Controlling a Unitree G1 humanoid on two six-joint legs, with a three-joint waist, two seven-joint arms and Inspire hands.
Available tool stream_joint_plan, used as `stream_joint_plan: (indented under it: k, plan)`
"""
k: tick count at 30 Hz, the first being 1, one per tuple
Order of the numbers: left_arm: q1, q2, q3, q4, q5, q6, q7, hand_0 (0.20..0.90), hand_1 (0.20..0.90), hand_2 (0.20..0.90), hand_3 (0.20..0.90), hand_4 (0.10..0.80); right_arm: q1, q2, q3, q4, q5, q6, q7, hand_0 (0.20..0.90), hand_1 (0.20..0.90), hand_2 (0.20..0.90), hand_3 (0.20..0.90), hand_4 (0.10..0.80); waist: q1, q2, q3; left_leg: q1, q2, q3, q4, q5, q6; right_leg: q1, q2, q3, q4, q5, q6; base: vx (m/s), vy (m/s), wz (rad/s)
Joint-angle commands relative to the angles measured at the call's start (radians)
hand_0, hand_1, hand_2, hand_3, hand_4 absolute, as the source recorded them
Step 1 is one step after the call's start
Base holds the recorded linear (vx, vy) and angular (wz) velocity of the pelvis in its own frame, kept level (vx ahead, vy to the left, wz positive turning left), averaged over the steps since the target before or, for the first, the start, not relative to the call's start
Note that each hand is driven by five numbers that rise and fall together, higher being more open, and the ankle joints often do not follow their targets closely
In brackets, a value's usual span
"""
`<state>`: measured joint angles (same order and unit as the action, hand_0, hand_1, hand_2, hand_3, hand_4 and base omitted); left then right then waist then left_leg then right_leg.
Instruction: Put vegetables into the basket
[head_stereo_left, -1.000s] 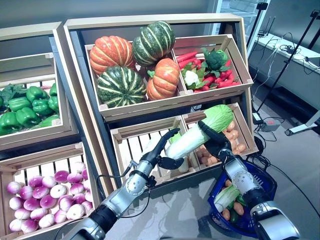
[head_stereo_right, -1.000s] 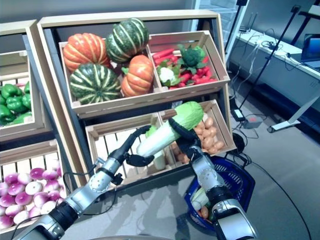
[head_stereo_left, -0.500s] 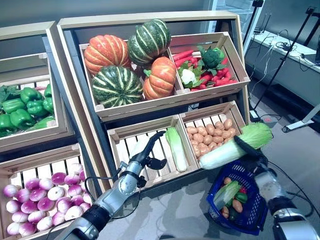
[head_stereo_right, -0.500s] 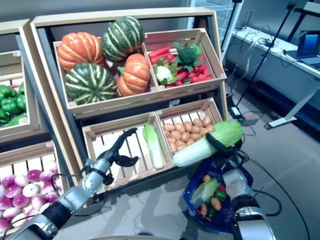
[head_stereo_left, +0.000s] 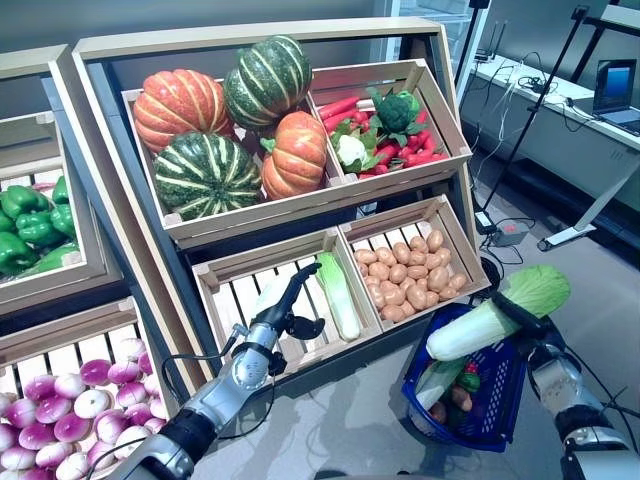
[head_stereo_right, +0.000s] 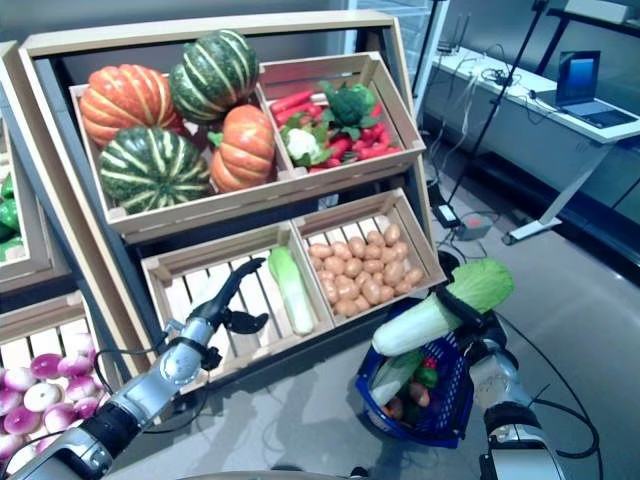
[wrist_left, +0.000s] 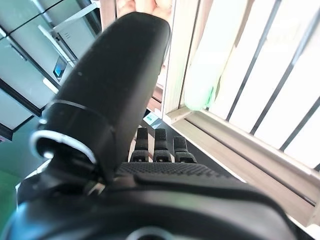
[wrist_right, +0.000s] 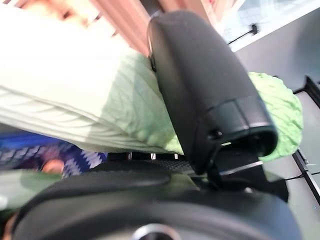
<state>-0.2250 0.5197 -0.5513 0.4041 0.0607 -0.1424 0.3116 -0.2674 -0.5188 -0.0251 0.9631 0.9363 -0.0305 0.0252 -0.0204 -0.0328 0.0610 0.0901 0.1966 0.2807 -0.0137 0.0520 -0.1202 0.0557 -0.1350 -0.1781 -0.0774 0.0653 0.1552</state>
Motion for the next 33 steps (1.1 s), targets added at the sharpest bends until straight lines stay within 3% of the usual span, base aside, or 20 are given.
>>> stream_joint_plan:
  k: [1,2,5,7,10,13,15,19,29,30,31,33]
  plan:
    - [-0.083,-0.002,0.109,-0.022,-0.052,-0.07,0.087,0.9,0.9,0.9,0.9,0.8,-0.128,-0.079,-0.002,-0.007,-0.091,-0.155,-0.071,0.3,0.3,0.3,0.3,0.4,0.03,-0.027,0.081,-0.141,0.011,-0.087,0.279,-0.089,-0.015,0.014,0.0,0.013,0.113,-0.066,-0.047,-0.077,0.021,-0.2]
    - [-0.089,-0.011,0.12,-0.007,-0.089,-0.078,0.088,0.9,0.9,0.9,0.9,0.8,-0.153,-0.086,0.017,0.015,-0.104,-0.168,-0.088,0.3,0.3,0.3,0.3,0.4,0.05,-0.017,0.105,-0.186,0.021,-0.135,0.234,-0.054,-0.028,0.019,0.007,0.027,0.135,-0.091,-0.042,-0.026,0.055,-0.17]
    - [-0.103,-0.023,0.133,0.015,-0.088,-0.089,0.091,0.9,0.9,0.9,0.9,0.8,-0.198,-0.102,0.025,0.052,-0.148,-0.163,-0.114,0.3,0.3,0.3,0.3,0.4,0.07,-0.018,0.13,-0.225,0.036,-0.137,0.23,-0.064,-0.015,0.023,-0.014,0.007,0.171,-0.134,-0.04,-0.038,-0.007,-0.15]
    - [-0.14,-0.016,0.13,0.028,-0.096,-0.098,0.093,0.9,0.9,0.9,0.9,0.8,-0.198,-0.113,0.03,0.061,-0.173,-0.173,-0.154,0.3,0.3,0.3,0.3,0.4,0.06,-0.016,0.164,-0.272,0.047,-0.112,0.316,-0.106,-0.008,-0.055,-0.057,-0.043,0.244,-0.142,-0.032,-0.106,-0.067,-0.72]
    - [-0.158,0.006,0.127,0.01,-0.091,-0.108,0.121,0.9,0.9,0.9,0.9,0.8,-0.214,-0.109,0.038,0.06,-0.164,-0.204,-0.208,0.3,0.3,0.3,0.3,0.4,0.068,-0.001,0.211,-0.297,0.052,-0.12,0.34,-0.109,-0.017,-0.129,-0.093,-0.094,0.301,-0.132,-0.02,-0.153,-0.033,-0.19]
    - [-0.185,0.034,0.128,-0.006,-0.096,-0.119,0.175,0.9,0.9,0.9,0.9,0.8,-0.342,-0.121,0.063,0.101,-0.21,-0.197,-0.237,0.3,0.3,0.3,0.3,0.4,0.098,0.035,0.276,-0.364,0.071,-0.108,0.4,-0.115,-0.022,-0.219,-0.176,-0.161,0.397,-0.119,0.0,-0.212,0.042,-0.36]
    - [-0.203,0.043,0.126,-0.01,-0.122,-0.135,0.19,0.9,0.9,0.9,0.9,0.8,-0.399,-0.146,0.067,0.135,-0.214,-0.21,-0.247,0.3,0.3,0.3,0.3,0.4,0.098,0.05,0.301,-0.415,0.082,-0.106,0.452,-0.133,-0.022,-0.28,-0.194,-0.14,0.448,-0.131,-0.005,-0.137,0.051,-0.53]
    - [-0.232,0.045,0.121,-0.024,-0.145,-0.159,0.221,0.9,0.9,0.9,0.9,0.8,-0.464,-0.172,0.08,0.118,-0.218,-0.239,-0.307,0.3,0.3,0.3,0.3,0.4,0.088,0.07,0.332,-0.538,0.076,-0.15,0.562,-0.182,-0.022,-0.406,-0.211,-0.081,0.571,-0.181,-0.022,-0.108,0.027,-0.18]
    - [-0.228,0.054,0.103,-0.097,-0.141,-0.213,0.248,0.9,0.9,0.9,0.9,0.8,-0.575,-0.273,0.088,0.111,-0.26,-0.243,-0.388,0.3,0.3,0.3,0.3,0.4,0.091,0.101,0.373,-0.704,0.076,-0.164,0.766,-0.282,0.002,-0.622,-0.283,-0.071,0.872,-0.285,-0.048,-0.055,-0.033,0.15]
    - [-0.222,0.05,0.101,-0.099,-0.136,-0.223,0.25,0.9,0.9,0.9,0.9,0.8,-0.583,-0.279,0.088,0.118,-0.265,-0.238,-0.408,0.396,0.396,0.396,0.396,0.464,0.091,0.103,0.378,-0.715,0.076,-0.168,0.787,-0.294,0.002,-0.639,-0.288,-0.067,0.899,-0.296,-0.052,-0.015,-0.034,0.14]
    - [-0.219,0.048,0.098,-0.098,-0.131,-0.227,0.251,0.9,0.9,0.9,0.9,0.8,-0.588,-0.283,0.086,0.124,-0.265,-0.239,-0.416,0.9,0.9,0.9,0.9,0.8,0.091,0.104,0.379,-0.719,0.077,-0.171,0.795,-0.299,0.003,-0.648,-0.292,-0.066,0.912,-0.301,-0.053,-0.005,-0.032,0.06]
    - [-0.215,0.047,0.087,-0.103,-0.117,-0.229,0.256,0.9,0.9,0.9,0.9,0.8,-0.597,-0.296,0.081,0.134,-0.256,-0.237,-0.421,0.9,0.9,0.9,0.9,0.8,0.093,0.106,0.381,-0.727,0.074,-0.177,0.808,-0.307,0.004,-0.661,-0.296,-0.064,0.931,-0.308,-0.054,-0.002,-0.025,0.03]
